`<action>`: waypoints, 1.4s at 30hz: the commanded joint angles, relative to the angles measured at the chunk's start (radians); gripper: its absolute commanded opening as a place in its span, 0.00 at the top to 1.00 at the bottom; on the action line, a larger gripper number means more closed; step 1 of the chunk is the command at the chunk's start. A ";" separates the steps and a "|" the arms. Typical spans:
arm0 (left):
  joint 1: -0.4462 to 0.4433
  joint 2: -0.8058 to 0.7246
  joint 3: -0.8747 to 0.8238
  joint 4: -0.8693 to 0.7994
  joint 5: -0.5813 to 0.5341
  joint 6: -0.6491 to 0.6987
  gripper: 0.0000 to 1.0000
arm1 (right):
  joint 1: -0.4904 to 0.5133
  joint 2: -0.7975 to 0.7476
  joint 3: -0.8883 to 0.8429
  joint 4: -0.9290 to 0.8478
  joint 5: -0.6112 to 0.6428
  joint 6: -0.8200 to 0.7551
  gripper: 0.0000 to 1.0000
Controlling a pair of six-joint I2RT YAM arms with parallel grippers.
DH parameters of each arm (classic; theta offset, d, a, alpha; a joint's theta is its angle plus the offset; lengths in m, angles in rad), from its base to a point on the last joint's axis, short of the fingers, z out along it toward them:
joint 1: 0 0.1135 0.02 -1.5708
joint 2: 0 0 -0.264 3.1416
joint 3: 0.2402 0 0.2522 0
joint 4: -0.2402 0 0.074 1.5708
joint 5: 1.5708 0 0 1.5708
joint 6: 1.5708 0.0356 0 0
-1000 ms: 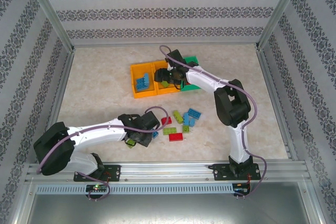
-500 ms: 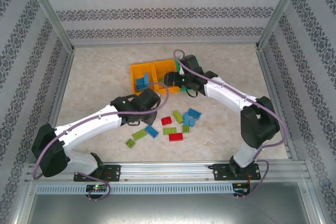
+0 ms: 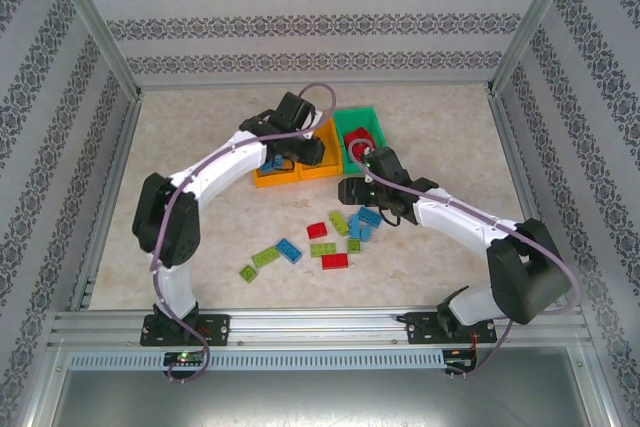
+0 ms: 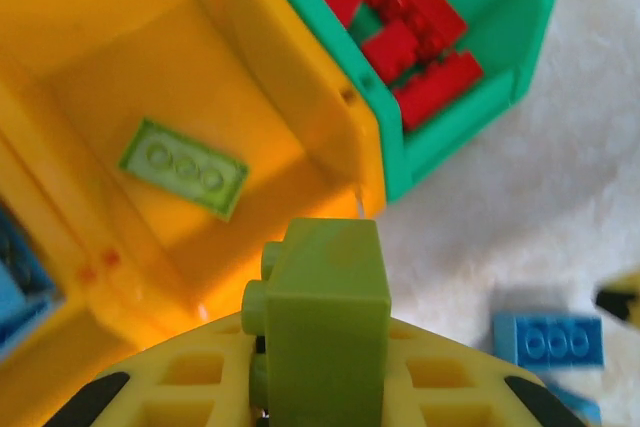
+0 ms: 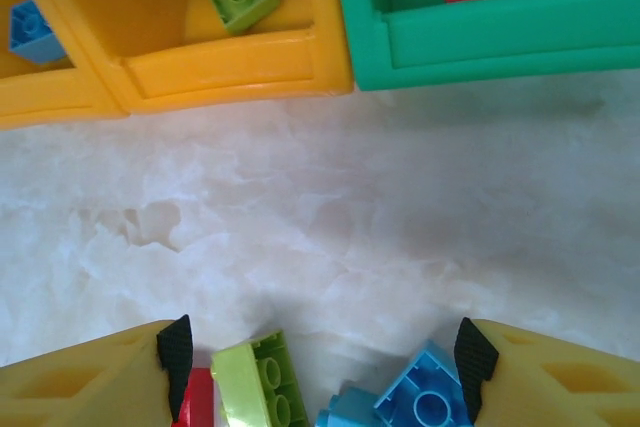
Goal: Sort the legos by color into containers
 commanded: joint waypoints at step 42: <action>0.099 -0.113 -0.138 0.210 -0.002 -0.154 0.00 | 0.262 0.350 0.210 -0.295 0.153 -0.180 0.60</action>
